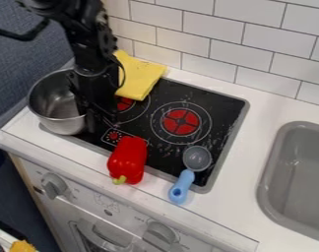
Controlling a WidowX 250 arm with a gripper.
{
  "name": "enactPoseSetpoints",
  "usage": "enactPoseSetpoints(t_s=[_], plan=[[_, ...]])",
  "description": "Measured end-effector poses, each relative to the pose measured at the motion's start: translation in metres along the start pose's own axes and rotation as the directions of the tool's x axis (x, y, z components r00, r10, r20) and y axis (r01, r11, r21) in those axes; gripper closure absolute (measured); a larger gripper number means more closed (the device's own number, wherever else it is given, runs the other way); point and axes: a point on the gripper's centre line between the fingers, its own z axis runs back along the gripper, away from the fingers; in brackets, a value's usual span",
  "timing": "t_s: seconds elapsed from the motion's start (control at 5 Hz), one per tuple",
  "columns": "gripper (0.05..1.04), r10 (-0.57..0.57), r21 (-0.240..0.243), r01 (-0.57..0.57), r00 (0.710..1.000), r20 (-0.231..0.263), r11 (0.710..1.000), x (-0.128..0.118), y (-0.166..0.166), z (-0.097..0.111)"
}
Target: Move the silver pot to the top side of the right burner
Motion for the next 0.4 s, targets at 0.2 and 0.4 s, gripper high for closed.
enactPoseSetpoints(t_s=[0.2, 0.4], plan=[[1.005, 0.013, -0.017, -0.012, 0.999, 0.035, 1.000, -0.0022, 0.0004, 0.0077], [1.011, 0.037, -0.034, -0.036, 0.999, 0.032, 0.999, -0.0047, -0.0003, 0.0112]])
